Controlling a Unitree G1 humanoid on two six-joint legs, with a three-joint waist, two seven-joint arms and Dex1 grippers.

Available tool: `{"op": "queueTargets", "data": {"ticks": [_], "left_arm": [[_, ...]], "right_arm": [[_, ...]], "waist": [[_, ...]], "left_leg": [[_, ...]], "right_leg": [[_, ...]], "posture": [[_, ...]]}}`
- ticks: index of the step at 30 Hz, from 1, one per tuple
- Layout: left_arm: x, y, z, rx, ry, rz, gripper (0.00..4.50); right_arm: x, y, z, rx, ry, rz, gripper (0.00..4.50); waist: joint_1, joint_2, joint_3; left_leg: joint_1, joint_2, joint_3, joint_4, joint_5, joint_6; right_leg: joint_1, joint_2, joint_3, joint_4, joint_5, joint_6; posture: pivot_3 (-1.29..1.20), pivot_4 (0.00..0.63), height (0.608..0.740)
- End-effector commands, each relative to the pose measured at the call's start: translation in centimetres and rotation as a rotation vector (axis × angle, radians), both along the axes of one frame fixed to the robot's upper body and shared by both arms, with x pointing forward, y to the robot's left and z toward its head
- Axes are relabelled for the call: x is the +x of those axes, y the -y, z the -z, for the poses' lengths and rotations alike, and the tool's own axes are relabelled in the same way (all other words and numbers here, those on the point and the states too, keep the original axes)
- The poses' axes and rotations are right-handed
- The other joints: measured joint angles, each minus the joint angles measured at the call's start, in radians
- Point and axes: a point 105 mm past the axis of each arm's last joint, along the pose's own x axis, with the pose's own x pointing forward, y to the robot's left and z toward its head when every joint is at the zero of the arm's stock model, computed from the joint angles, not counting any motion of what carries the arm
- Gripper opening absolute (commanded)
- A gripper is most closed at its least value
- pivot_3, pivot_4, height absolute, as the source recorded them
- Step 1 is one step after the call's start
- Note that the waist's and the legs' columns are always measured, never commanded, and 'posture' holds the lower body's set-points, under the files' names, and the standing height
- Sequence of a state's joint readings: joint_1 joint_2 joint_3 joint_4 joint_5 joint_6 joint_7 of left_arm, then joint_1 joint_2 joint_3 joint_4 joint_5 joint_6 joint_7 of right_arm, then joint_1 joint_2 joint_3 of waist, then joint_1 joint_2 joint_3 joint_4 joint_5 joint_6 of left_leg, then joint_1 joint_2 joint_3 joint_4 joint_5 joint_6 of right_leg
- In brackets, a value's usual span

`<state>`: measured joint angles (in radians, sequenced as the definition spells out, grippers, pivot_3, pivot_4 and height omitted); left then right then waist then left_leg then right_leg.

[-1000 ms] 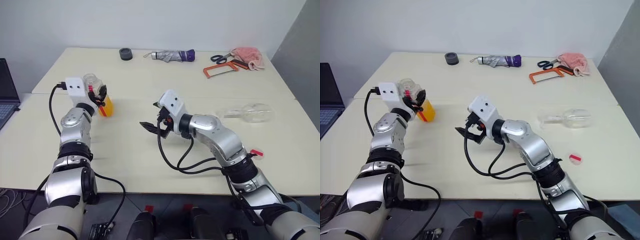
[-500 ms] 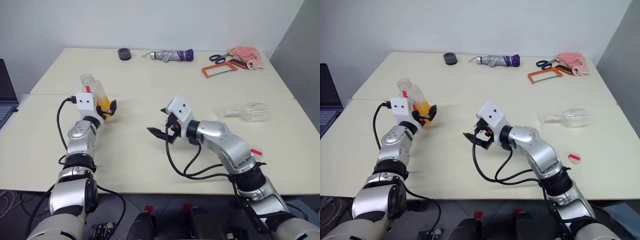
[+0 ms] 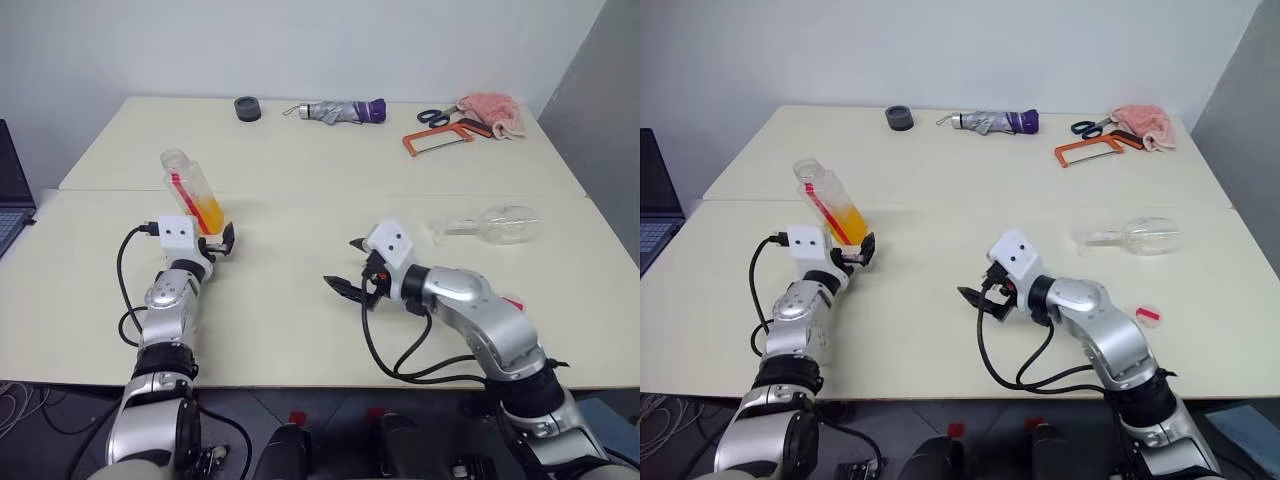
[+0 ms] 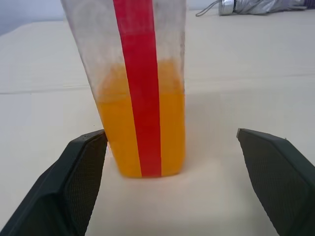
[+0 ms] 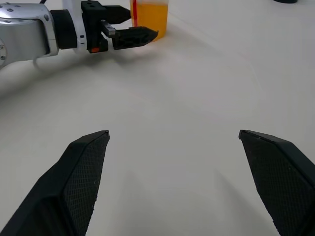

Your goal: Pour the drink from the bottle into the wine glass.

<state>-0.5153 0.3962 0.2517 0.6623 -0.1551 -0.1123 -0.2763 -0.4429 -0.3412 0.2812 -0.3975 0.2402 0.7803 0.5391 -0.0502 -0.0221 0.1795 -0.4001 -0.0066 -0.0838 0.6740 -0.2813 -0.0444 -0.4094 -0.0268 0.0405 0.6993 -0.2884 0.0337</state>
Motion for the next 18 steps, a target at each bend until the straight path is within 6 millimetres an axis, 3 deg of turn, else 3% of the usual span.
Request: {"op": "queueTargets", "data": {"ticks": [1,5,9,14,18], "left_arm": [[-0.8,0.6,-0.7,0.012,0.019,0.040,4.48],[-2.9,1.7,0.6,0.031,-0.025,0.101,4.48],[-4.6,4.5,0.6,0.062,-0.032,0.251,4.48],[-5.3,9.2,-1.7,0.115,0.008,0.563,4.48],[-6.2,12.3,-3.9,0.179,0.002,0.882,4.48]], "right_arm": [[-0.8,0.8,-1.7,0.049,0.043,0.015,4.50],[-1.9,2.8,-1.4,0.075,0.023,0.067,4.50],[-2.8,5.6,-0.2,0.133,-0.061,0.217,4.50],[-3.2,8.5,1.3,0.351,-0.247,0.408,4.50],[-0.8,11.9,1.8,0.643,-0.370,0.657,4.50]], "waist": [[0.000,0.000,0.000],[0.001,0.000,0.000],[0.008,0.000,0.000],[0.019,0.000,0.000],[0.017,0.000,0.000]], "left_leg": [[0.000,0.000,0.000,0.000,0.000,0.000],[0.000,0.000,0.000,0.000,0.000,0.000],[0.002,0.000,0.000,-0.003,0.000,0.000],[0.003,0.000,0.000,-0.002,0.000,0.000],[0.004,0.000,0.001,-0.003,0.000,0.000]], "right_leg": [[0.000,0.000,0.000,0.000,0.000,0.000],[0.001,0.000,0.000,-0.001,0.000,0.000],[0.002,-0.002,0.000,-0.002,0.000,0.000],[0.004,0.000,0.000,-0.002,0.000,0.000],[0.005,0.004,0.000,-0.002,0.000,0.000]], "posture": [[0.00,0.150,0.740],[0.00,0.150,0.740],[0.00,0.150,0.740],[0.00,0.150,0.740],[0.00,0.150,0.740]]}}
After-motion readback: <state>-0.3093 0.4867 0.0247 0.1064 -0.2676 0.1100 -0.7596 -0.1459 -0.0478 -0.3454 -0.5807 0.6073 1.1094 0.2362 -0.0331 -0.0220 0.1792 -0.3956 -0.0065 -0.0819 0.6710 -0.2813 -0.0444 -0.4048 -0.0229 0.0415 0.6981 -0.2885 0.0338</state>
